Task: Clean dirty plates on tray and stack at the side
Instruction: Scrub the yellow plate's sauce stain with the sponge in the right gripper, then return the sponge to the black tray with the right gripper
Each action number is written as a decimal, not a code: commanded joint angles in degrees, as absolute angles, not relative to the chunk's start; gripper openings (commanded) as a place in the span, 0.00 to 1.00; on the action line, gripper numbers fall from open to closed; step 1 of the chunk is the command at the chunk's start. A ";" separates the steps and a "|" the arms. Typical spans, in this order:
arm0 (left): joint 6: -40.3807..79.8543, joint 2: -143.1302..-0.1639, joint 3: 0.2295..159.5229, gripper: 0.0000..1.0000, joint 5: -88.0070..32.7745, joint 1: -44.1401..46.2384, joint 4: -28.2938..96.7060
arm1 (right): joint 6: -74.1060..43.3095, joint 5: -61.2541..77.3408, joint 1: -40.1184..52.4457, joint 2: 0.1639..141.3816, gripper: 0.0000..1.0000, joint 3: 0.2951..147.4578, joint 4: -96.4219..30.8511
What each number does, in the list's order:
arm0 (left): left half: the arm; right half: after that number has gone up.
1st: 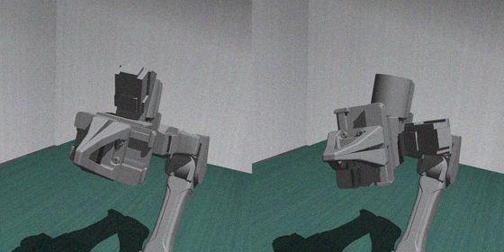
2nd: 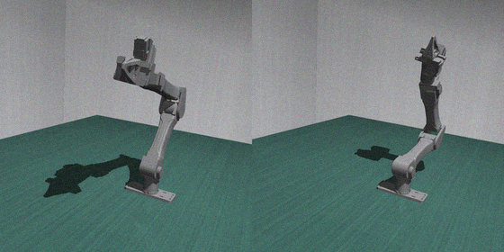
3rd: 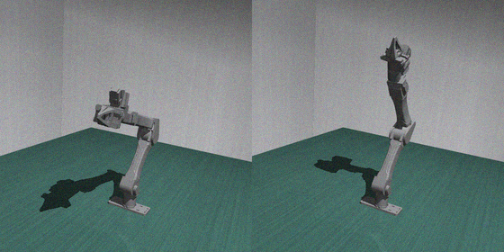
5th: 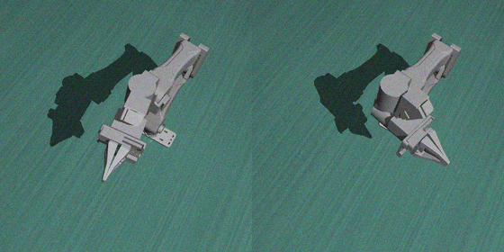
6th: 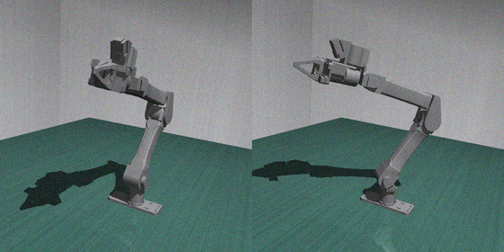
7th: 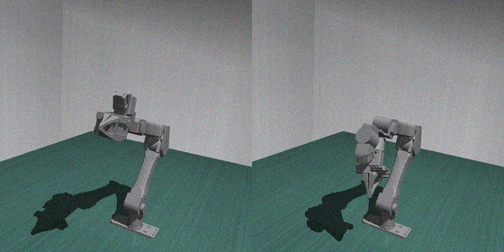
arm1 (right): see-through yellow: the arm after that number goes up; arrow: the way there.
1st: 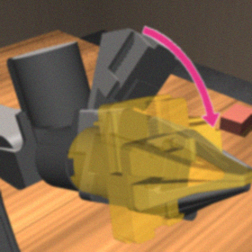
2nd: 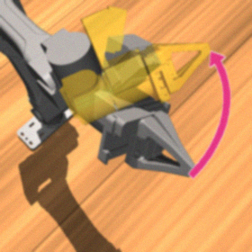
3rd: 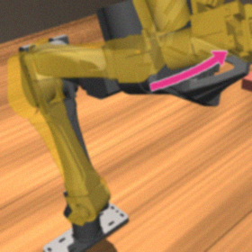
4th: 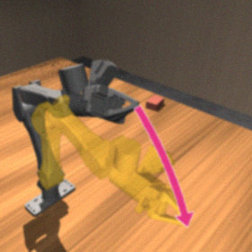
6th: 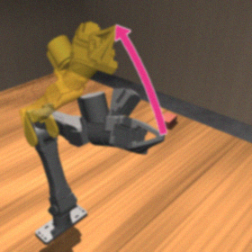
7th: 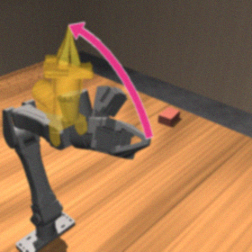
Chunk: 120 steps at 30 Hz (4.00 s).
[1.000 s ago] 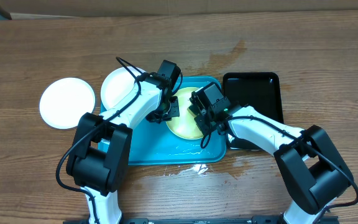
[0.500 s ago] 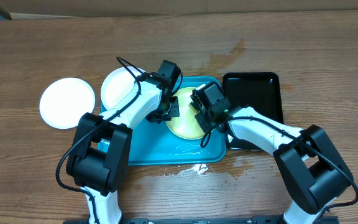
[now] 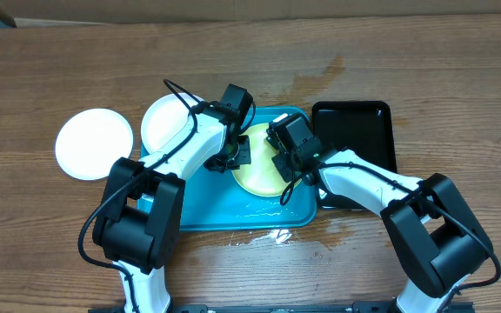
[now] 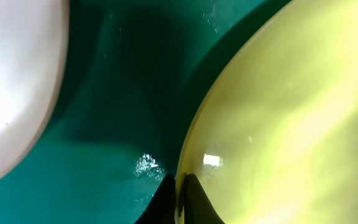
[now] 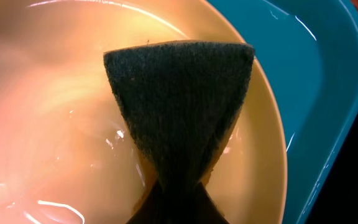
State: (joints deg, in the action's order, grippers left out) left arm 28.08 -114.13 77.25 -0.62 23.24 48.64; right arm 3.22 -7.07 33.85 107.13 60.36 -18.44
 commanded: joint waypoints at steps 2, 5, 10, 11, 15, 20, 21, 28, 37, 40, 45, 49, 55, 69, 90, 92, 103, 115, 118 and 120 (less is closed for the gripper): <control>25.71 -114.69 76.49 0.04 -0.05 23.29 49.45 | 3.05 -8.19 33.67 107.83 0.04 59.94 -16.99; 25.71 -114.69 76.49 0.04 -0.08 23.29 49.45 | 3.27 -8.64 33.67 109.38 0.04 59.94 -16.29; 25.69 -114.69 76.49 0.04 -0.05 23.27 49.45 | 3.22 -8.99 33.69 112.38 0.04 59.96 -14.26; 25.69 -114.69 76.49 0.04 -0.05 23.27 49.45 | 3.22 -8.99 33.69 112.38 0.04 59.96 -13.45; 25.63 -114.69 76.49 0.04 -0.05 23.27 49.56 | 3.25 -8.99 33.67 112.22 0.04 60.23 -9.89; 25.47 -114.69 76.49 0.04 -0.05 23.27 49.56 | 3.20 -8.99 33.15 112.27 0.04 60.23 -7.88; 25.47 -114.69 76.49 0.04 -0.05 23.27 49.56 | 3.20 -8.97 32.93 112.27 0.04 60.23 -7.64; 25.47 -114.69 76.49 0.04 -0.05 23.27 49.67 | 2.74 -5.67 30.65 112.25 0.04 60.29 -1.72; 25.47 -114.69 76.49 0.04 -0.05 23.27 50.61 | -1.37 1.23 30.13 111.04 0.04 63.94 1.72; 25.47 -114.69 76.49 0.04 -0.05 23.27 50.61 | -1.74 1.19 29.78 108.60 0.04 65.58 1.72; 25.47 -114.69 76.49 0.04 -0.05 23.27 50.74 | -4.78 1.43 27.11 102.45 0.04 66.74 1.19; 25.47 -114.69 76.49 0.04 -0.03 23.27 50.76 | -4.78 1.41 23.83 95.66 0.04 66.74 -4.56; 25.43 -114.69 76.51 0.04 -0.03 23.27 50.74 | -7.90 1.43 16.88 88.29 0.04 66.74 -20.21; 24.14 -114.67 76.95 0.04 -18.00 17.41 53.36 | -12.47 1.63 9.26 88.86 0.18 66.59 -45.28; 21.82 -114.67 77.10 0.04 -17.41 18.94 53.78 | -12.10 0.14 9.41 90.19 0.65 54.00 -37.89; 21.82 -114.67 77.10 0.04 -17.41 19.18 53.47 | -12.08 0.12 9.41 90.19 0.66 51.70 -36.16; 21.82 -114.69 77.08 0.04 -14.59 19.53 53.12 | -12.27 2.72 9.41 90.26 0.59 45.54 -29.80; 21.80 -114.69 77.08 0.04 -14.41 20.40 52.58 | -12.51 2.70 9.41 90.13 0.04 49.60 -28.77; 21.80 -114.69 77.08 0.04 -14.41 20.40 52.23 | -12.51 2.70 9.41 90.13 0.04 53.98 -32.05; 21.82 -114.69 77.08 0.04 -14.41 20.40 52.21 | -12.51 2.72 9.41 90.13 0.04 56.75 -34.61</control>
State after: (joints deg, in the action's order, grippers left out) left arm 23.35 -114.13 77.23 -14.33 19.53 52.49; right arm -12.21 2.59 9.15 90.39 51.33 -33.43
